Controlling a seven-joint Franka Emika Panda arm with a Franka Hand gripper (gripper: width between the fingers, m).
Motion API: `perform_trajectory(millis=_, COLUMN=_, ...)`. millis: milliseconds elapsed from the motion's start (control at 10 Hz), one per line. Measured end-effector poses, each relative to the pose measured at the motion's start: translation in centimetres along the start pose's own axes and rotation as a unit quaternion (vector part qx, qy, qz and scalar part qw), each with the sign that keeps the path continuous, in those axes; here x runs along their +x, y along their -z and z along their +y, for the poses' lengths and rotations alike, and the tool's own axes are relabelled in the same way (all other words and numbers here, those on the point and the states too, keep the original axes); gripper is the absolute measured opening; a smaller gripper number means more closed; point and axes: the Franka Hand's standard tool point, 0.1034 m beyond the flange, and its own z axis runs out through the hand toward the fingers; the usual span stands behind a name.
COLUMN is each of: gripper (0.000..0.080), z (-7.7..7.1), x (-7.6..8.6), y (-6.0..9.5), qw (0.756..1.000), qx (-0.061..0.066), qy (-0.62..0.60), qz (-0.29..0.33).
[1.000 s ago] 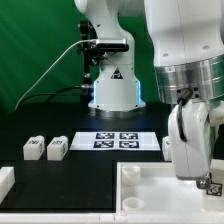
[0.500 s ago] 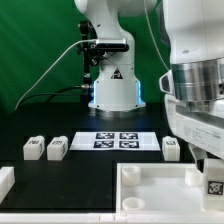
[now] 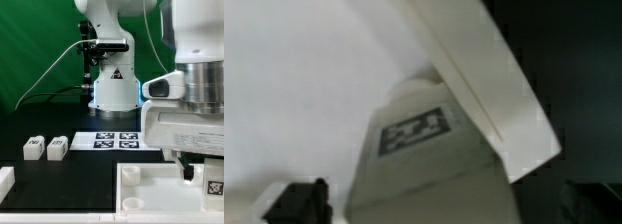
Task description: Assemble one leg
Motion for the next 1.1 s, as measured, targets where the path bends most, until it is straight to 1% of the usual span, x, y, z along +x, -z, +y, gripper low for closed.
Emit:
perform_trajectory(millis=100, gripper=0.0649, z=0.2, x=0.1, y=-0.1, qw=1.000, qx=0.000, qy=-0.004, qz=0.003)
perform_trajectory(millis=200, gripper=0.0621, z=0.2, x=0.0, y=-0.1, qw=1.000, qx=0.000, qy=-0.017, qz=0.003)
perform_trajectory(millis=300, gripper=0.0487, z=0.2, x=0.0, y=-0.1, qw=0.999, qx=0.000, qy=-0.034, qz=0.003)
perform_trajectory(millis=400, gripper=0.0320, z=0.2, x=0.1, y=-0.1, qw=0.999, qx=0.000, qy=-0.033, qz=0.003)
perform_trajectory(millis=500, gripper=0.0320, z=0.4, x=0.1, y=-0.1, qw=0.997, qx=-0.001, qy=-0.081, qz=0.003)
perform_trajectory(millis=600, gripper=0.0300, z=0.6, x=0.2, y=-0.2, qw=0.992, qx=-0.002, qy=-0.122, qz=0.003)
perform_trajectory(millis=700, gripper=0.0300, z=0.9, x=0.4, y=-0.1, qw=0.981, qx=-0.004, qy=-0.193, qz=0.002)
perform_trajectory(millis=800, gripper=0.0300, z=1.3, x=0.6, y=-0.1, qw=0.961, qx=-0.011, qy=-0.278, qz=-0.004)
perform_trajectory(millis=900, gripper=0.0300, z=1.4, x=0.4, y=0.0, qw=0.923, qx=-0.023, qy=-0.383, qz=-0.019)
perform_trajectory(millis=1000, gripper=0.0300, z=1.4, x=0.2, y=0.0, qw=0.878, qx=-0.027, qy=-0.477, qz=-0.027)
perform_trajectory(millis=1100, gripper=0.0300, z=1.5, x=0.0, y=0.0, qw=0.832, qx=-0.026, qy=-0.552, qz=-0.035)
